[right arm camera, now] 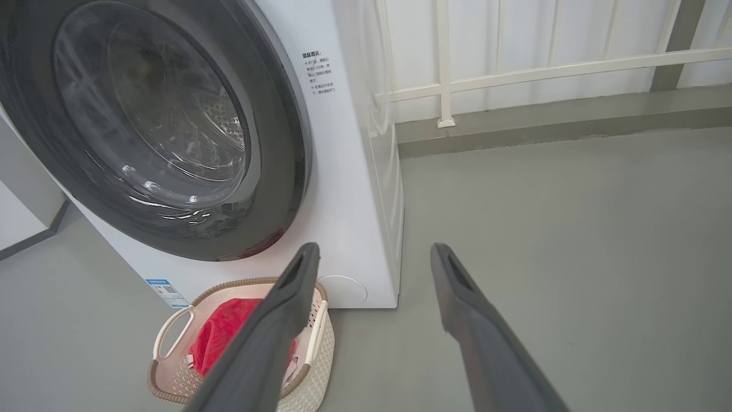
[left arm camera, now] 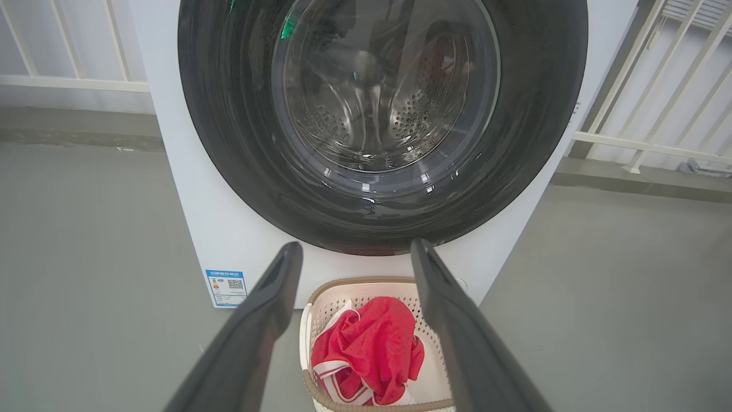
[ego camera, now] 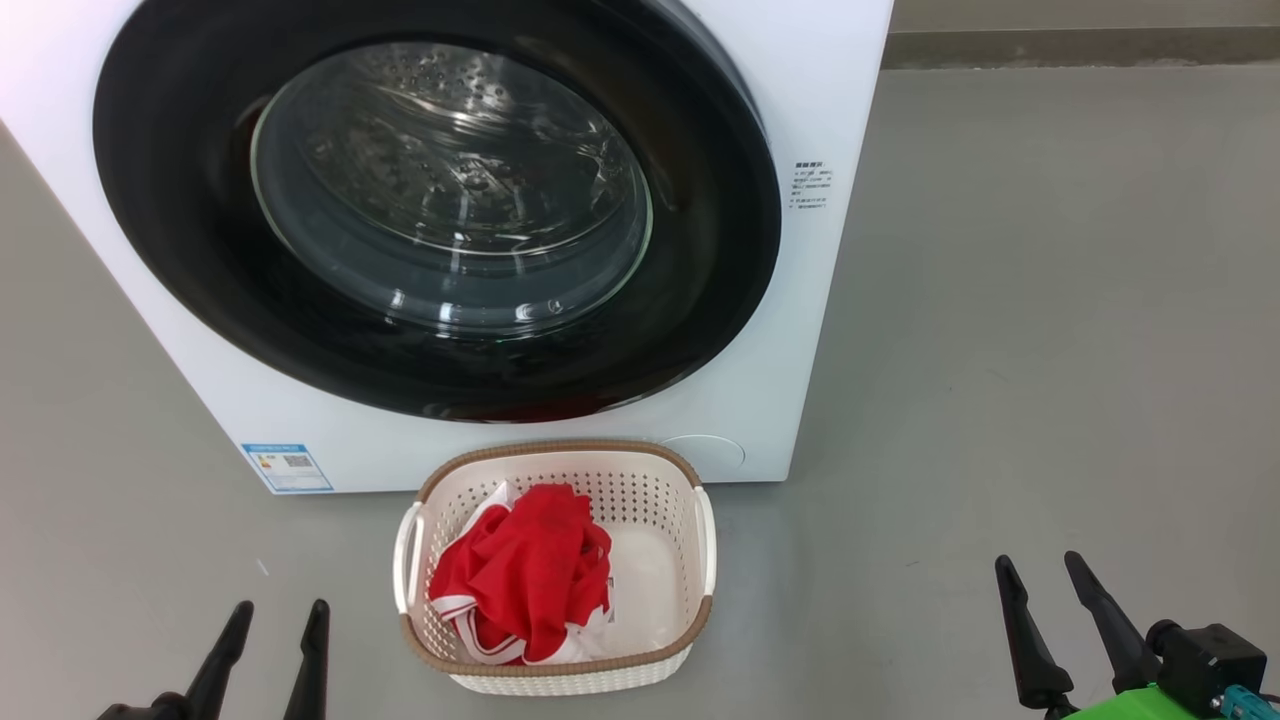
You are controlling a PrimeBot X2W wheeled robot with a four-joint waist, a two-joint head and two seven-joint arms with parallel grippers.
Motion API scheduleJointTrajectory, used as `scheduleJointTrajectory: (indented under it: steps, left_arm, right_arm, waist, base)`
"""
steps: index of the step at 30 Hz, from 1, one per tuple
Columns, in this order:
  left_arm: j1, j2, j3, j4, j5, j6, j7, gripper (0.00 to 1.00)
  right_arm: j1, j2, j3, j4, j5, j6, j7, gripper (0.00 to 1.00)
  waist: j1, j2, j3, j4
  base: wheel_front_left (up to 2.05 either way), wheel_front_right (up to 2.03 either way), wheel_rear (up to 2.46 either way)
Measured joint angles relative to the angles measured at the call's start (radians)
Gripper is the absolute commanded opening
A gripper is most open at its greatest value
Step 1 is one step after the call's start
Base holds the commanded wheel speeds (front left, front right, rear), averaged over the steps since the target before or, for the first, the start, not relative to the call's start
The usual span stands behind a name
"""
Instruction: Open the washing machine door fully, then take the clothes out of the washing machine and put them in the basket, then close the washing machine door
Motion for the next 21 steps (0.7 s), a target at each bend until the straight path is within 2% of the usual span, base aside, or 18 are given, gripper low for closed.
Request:
scheduleJointTrajectory:
  steps: [21]
  left_arm:
    - [0.02,0.0,-0.001,-0.019,0.0,0.0,0.0,1.0]
  right_arm:
    - [0.002,0.015,-0.019,-0.004,-0.001,0.0,0.0,1.0]
  waist:
    - [0.0,0.0,0.0,0.007]
  base:
    - [0.0,0.0,0.0]
